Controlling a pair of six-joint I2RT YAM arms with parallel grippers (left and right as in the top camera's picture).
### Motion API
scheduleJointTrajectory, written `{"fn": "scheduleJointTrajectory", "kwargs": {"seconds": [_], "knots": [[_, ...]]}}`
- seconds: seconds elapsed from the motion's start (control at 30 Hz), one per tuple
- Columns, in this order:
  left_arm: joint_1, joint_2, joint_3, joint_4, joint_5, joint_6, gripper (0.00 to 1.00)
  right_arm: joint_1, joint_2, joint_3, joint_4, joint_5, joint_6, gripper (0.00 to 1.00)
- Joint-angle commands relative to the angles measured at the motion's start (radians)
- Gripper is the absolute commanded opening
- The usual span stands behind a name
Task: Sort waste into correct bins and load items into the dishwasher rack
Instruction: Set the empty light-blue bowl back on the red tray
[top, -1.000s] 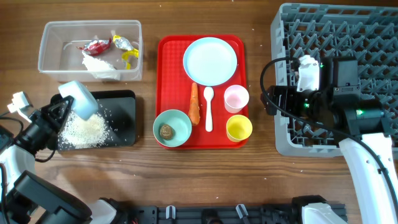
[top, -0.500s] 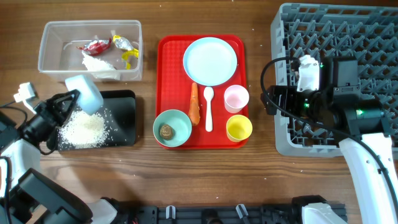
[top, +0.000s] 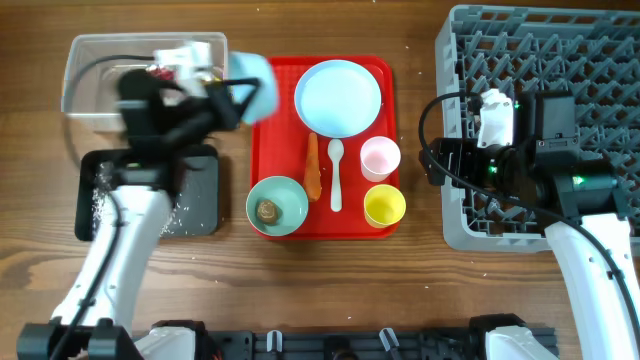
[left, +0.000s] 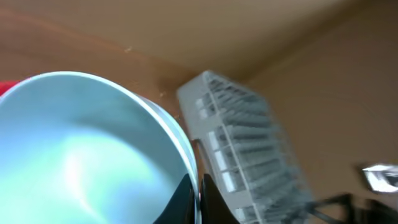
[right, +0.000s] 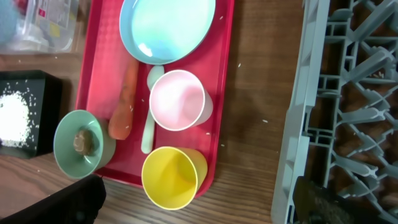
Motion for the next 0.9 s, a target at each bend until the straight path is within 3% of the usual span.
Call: {"fn": "scheduleJointTrajectory", "kwargs": {"seconds": [0.0, 0.17, 0.43, 0.67, 0.87], "knots": [[-0.232, -0.005, 0.009, -0.072, -0.568, 0.146, 0.04, 0.004, 0.003, 0.014, 0.000, 0.006, 0.012, 1.00], [-0.390, 0.021, 0.009, -0.145, -0.810, 0.262, 0.04, 0.004, 0.003, 0.014, 0.000, 0.005, 0.013, 1.00], [-0.416, 0.282, 0.013, -0.193, -0.811, 0.408, 0.04, 0.004, 0.003, 0.014, -0.005, 0.005, 0.014, 1.00], [-0.448, 0.295, 0.103, -0.365, -0.808, 0.461, 0.04, 0.004, 0.003, 0.014, 0.002, 0.005, 0.014, 1.00], [-0.448, 0.327, 0.127, -0.393, -0.809, 0.483, 0.05, 0.004, 0.003, 0.014, 0.002, 0.005, 0.014, 1.00]]}}
